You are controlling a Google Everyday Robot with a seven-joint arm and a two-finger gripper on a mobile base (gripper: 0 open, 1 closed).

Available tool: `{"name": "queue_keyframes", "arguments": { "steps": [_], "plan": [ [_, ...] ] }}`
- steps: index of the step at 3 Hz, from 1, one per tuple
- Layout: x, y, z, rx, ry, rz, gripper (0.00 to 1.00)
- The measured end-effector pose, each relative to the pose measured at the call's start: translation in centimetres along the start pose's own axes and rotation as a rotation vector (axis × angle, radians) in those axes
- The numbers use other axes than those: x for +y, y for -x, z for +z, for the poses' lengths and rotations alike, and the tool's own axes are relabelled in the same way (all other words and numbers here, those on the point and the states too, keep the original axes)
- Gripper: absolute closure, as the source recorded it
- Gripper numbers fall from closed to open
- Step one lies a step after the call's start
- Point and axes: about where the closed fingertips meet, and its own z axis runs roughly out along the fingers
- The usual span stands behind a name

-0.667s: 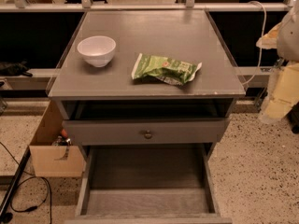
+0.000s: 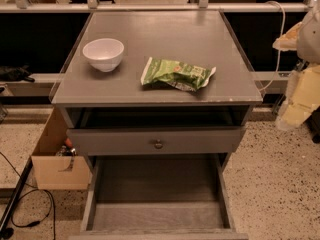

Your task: Place green jalapeno chip bag into middle drawer

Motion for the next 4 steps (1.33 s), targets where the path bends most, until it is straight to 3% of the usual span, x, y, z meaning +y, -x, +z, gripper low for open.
{"name": "queue_keyframes", "arguments": {
  "steps": [1, 2, 3, 4],
  "plan": [
    [-1.8, -0.2, 0.6, -0.102, 0.029, 0.045, 0.0],
    [-4.5, 3.0, 3.3, -0.29, 0.11, 0.134, 0.0],
    [-7.0, 6.2, 6.3, -0.394, 0.166, 0.228, 0.0],
    [-10.5, 11.7, 10.4, -0.431, 0.187, 0.335, 0.0]
  ]
}}
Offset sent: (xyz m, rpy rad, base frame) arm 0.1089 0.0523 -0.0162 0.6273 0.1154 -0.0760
